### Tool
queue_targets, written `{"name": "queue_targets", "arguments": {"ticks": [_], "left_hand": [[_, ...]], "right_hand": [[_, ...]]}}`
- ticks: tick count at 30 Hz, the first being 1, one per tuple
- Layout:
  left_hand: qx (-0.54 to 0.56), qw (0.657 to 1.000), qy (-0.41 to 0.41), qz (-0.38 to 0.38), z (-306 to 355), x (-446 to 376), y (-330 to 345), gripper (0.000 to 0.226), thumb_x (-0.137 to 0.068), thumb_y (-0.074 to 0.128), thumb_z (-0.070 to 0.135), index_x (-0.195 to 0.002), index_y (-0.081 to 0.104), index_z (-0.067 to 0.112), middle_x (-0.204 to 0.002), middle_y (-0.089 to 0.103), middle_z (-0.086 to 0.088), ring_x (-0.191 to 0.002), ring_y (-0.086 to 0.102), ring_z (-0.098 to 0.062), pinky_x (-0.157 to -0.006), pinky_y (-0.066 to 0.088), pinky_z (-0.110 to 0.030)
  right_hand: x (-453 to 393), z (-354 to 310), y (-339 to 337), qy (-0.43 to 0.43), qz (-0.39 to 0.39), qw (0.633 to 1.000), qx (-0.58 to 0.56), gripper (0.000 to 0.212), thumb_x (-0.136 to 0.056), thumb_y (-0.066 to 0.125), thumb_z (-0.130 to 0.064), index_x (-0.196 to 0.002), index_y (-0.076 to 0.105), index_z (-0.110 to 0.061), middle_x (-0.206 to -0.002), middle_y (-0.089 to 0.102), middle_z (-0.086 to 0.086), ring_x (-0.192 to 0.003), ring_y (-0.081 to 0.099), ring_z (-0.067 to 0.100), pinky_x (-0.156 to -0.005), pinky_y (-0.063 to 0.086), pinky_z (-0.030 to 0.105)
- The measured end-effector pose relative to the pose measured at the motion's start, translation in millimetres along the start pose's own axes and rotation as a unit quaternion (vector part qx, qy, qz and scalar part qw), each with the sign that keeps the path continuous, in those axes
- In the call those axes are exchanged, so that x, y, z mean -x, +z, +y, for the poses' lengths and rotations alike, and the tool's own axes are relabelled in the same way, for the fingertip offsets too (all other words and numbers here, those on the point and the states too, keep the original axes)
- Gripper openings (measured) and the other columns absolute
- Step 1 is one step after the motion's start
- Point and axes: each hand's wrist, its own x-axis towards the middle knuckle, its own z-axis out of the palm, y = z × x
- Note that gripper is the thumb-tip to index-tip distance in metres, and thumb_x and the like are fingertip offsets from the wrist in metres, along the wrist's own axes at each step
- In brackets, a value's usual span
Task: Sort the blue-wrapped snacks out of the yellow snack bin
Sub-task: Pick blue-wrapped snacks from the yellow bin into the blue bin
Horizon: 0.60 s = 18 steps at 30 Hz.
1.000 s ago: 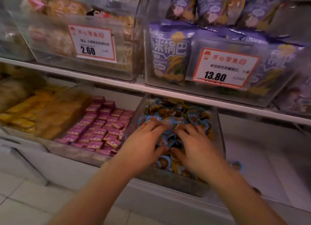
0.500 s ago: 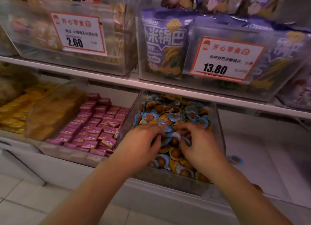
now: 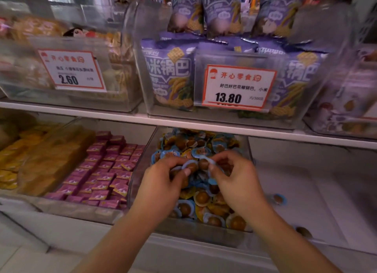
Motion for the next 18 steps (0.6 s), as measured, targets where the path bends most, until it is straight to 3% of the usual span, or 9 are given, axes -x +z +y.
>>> {"name": "queue_targets", "arguments": {"ticks": [3,6,8,10,12,15,18], "left_hand": [[0.058,0.998,0.003,0.039,10.9,0.8,4.1,0.025,-0.089,0.072,0.022,-0.090,0.068,0.047,-0.095,0.067,0.034,-0.090,0.063,0.012,-0.070,0.042,-0.002],[0.088,0.992,0.044,0.079,21.3,2.1,9.0,0.018,-0.089,0.072,0.023,-0.099,0.072,0.039,-0.097,0.070,0.025,-0.095,0.065,0.005,-0.076,0.045,-0.006],[0.071,0.989,0.102,0.076,32.0,5.5,17.2,0.021,-0.088,0.070,0.019,-0.103,0.072,0.034,-0.104,0.069,0.022,-0.103,0.064,0.003,-0.084,0.044,-0.007],[0.072,0.985,0.145,0.066,43.5,10.8,29.8,0.029,-0.084,0.069,0.013,-0.106,0.072,0.032,-0.111,0.067,0.023,-0.108,0.062,0.004,-0.090,0.043,-0.008],[0.088,0.981,0.165,0.045,53.8,16.9,43.2,0.039,-0.084,0.067,0.008,-0.115,0.068,0.033,-0.120,0.064,0.024,-0.115,0.060,0.005,-0.096,0.043,-0.010],[0.101,0.986,0.129,-0.021,68.7,27.0,59.5,0.052,-0.092,0.056,0.018,-0.134,0.051,0.048,-0.134,0.057,0.024,-0.130,0.051,0.000,-0.102,0.037,-0.009],[0.141,0.977,0.122,-0.107,83.7,36.0,71.4,0.060,-0.099,0.042,0.030,-0.153,0.021,0.044,-0.151,0.040,0.026,-0.147,0.026,-0.003,-0.110,0.026,-0.008]], "right_hand": [[-0.5,-9.7,-5.4,0.127,0.000,0.976,-0.176,0.007,-0.091,0.069,-0.009,-0.089,0.065,-0.015,-0.088,0.073,0.007,-0.075,0.071,0.014,-0.057,0.054,0.019],[7.8,-22.1,-14.8,0.260,-0.049,0.863,-0.431,0.008,-0.090,0.059,0.001,-0.095,0.066,0.004,-0.095,0.071,0.022,-0.075,0.071,0.027,-0.058,0.058,0.032],[15.4,-28.0,-24.9,0.281,-0.110,0.793,-0.530,0.022,-0.080,0.055,-0.005,-0.093,0.069,0.005,-0.085,0.066,0.021,-0.066,0.064,0.023,-0.058,0.058,0.036],[22.3,-32.1,-36.9,0.269,-0.138,0.757,-0.579,0.024,-0.074,0.055,-0.018,-0.084,0.071,-0.002,-0.078,0.063,0.015,-0.058,0.058,0.018,-0.055,0.056,0.035],[26.7,-31.0,-46.8,0.259,-0.129,0.765,-0.575,0.027,-0.081,0.059,-0.029,-0.086,0.073,-0.007,-0.078,0.066,0.011,-0.058,0.059,0.017,-0.049,0.054,0.031],[30.3,-20.4,-60.6,0.240,-0.116,0.832,-0.487,0.041,-0.087,0.063,-0.041,-0.108,0.069,-0.006,-0.086,0.070,0.012,-0.061,0.064,0.016,-0.045,0.050,0.027],[32.3,-6.2,-78.8,0.208,-0.108,0.862,-0.450,0.038,-0.081,0.067,-0.040,-0.104,0.070,-0.009,-0.089,0.073,0.013,-0.070,0.068,0.018,-0.059,0.052,0.031]]}}
